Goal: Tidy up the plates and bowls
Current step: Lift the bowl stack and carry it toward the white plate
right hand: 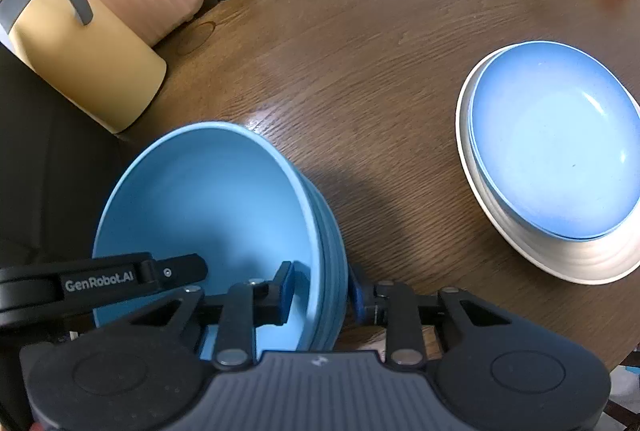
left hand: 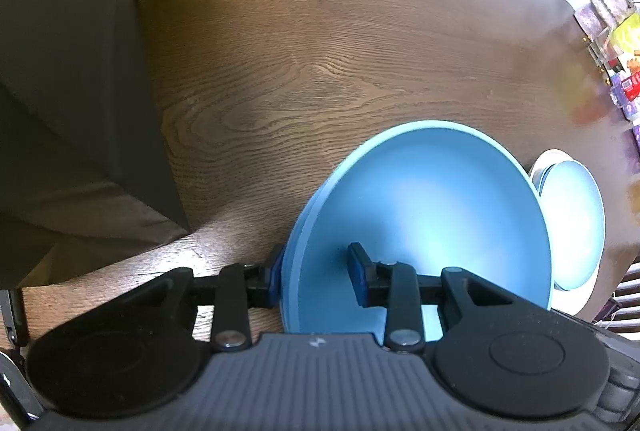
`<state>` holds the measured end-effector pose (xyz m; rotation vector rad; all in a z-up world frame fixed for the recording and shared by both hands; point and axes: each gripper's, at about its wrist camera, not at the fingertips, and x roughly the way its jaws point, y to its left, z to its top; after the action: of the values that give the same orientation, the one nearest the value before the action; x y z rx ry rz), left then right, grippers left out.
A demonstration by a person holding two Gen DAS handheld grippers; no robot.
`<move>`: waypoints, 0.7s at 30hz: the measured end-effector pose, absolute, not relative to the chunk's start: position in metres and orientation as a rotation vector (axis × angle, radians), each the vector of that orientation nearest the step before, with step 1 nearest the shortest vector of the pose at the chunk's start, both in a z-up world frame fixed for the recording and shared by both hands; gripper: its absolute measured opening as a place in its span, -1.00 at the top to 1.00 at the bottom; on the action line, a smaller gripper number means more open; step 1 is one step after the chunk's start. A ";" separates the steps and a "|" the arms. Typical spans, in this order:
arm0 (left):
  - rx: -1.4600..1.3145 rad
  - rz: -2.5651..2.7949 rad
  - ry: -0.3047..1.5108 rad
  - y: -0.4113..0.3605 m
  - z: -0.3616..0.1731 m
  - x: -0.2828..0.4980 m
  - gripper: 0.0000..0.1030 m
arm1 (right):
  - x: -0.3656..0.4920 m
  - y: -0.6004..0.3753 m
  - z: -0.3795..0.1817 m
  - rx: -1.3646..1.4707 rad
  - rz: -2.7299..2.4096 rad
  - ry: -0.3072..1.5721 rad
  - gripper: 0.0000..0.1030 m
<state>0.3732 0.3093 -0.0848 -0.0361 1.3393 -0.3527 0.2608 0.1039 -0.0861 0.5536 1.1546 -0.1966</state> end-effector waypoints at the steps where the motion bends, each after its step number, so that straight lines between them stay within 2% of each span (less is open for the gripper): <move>1: -0.032 -0.353 1.339 0.309 -0.085 0.373 0.35 | 0.261 0.105 -0.086 0.549 -0.199 1.153 0.48; 21: -0.004 -0.398 1.293 0.313 -0.072 0.364 0.35 | 0.246 0.113 -0.071 0.536 -0.237 1.101 0.48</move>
<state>0.3645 0.3125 -0.0723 -0.0041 1.2932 -0.3979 0.2460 0.1128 -0.0711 0.5358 1.1010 -0.2371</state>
